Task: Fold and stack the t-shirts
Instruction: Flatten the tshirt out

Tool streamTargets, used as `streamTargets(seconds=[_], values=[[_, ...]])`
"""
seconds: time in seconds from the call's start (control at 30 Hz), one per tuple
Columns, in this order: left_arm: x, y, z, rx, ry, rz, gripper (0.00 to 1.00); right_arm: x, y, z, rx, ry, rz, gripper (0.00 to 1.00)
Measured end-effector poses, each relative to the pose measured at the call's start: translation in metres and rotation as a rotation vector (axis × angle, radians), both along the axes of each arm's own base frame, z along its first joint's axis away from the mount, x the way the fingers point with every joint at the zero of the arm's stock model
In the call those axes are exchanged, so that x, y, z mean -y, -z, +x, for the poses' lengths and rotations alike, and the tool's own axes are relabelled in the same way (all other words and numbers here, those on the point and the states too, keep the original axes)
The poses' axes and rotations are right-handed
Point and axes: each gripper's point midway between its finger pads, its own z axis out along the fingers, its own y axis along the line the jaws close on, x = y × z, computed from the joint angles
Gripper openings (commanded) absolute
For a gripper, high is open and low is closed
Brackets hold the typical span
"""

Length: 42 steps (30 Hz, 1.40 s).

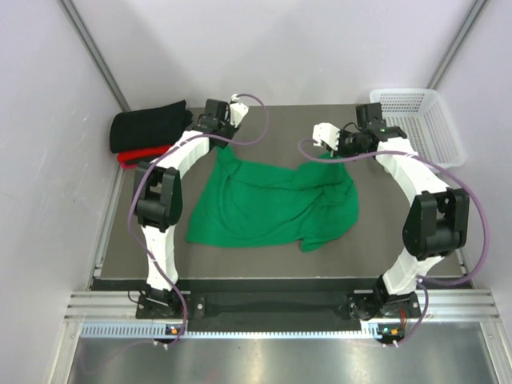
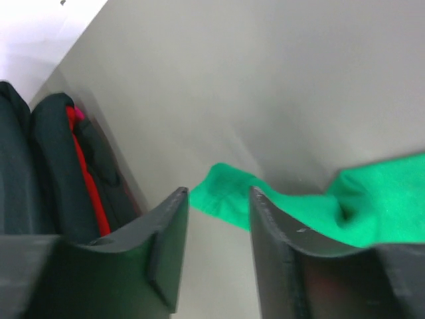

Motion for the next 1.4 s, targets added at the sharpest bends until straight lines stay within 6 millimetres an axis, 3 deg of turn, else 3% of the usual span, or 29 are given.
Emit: streamTargets(seconds=[0.13, 0.27, 0.4, 0.47, 0.5, 0.6, 0.63, 0.77, 0.9, 0.97, 1.13, 1.4], values=[[-0.002, 0.007, 0.006, 0.001, 0.0, 0.023, 0.54, 0.01, -0.001, 0.023, 0.004, 0.098, 0.013, 0.0], [-0.011, 0.006, 0.008, 0.008, 0.012, 0.068, 0.56, 0.026, -0.023, 0.053, 0.067, 0.191, 0.034, 0.0], [-0.034, 0.006, 0.015, -0.009, 0.019, 0.124, 0.61, 0.031, -0.038, 0.067, 0.103, 0.239, 0.059, 0.0], [-0.048, 0.002, 0.029, -0.041, -0.003, 0.112, 0.62, 0.03, -0.039, 0.071, 0.098, 0.253, 0.073, 0.0], [-0.054, -0.003, 0.04, -0.044, -0.023, 0.096, 0.67, 0.029, -0.037, 0.072, 0.091, 0.259, 0.078, 0.0], [-0.068, -0.017, 0.074, -0.036, -0.077, -0.023, 0.59, 0.028, -0.029, 0.072, 0.064, 0.277, 0.088, 0.0], [-0.073, -0.018, 0.074, -0.053, -0.091, -0.061, 0.48, 0.028, -0.027, 0.072, 0.056, 0.282, 0.09, 0.0], [-0.076, 0.012, 0.045, -0.215, -0.123, -0.182, 0.45, 0.028, -0.026, 0.071, 0.045, 0.299, 0.098, 0.0], [-0.052, 0.061, -0.004, -0.455, -0.11, -0.27, 0.48, 0.027, -0.026, 0.071, 0.041, 0.31, 0.103, 0.0], [-0.04, 0.071, -0.018, -0.522, -0.101, -0.302, 0.49, 0.026, -0.026, 0.071, 0.037, 0.313, 0.104, 0.0], [-0.023, 0.07, -0.019, -0.545, -0.079, -0.359, 0.48, 0.023, -0.025, 0.069, 0.033, 0.313, 0.1, 0.0], [-0.028, 0.063, -0.008, -0.511, -0.101, -0.371, 0.48, 0.02, -0.024, 0.068, 0.029, 0.324, 0.094, 0.0]])
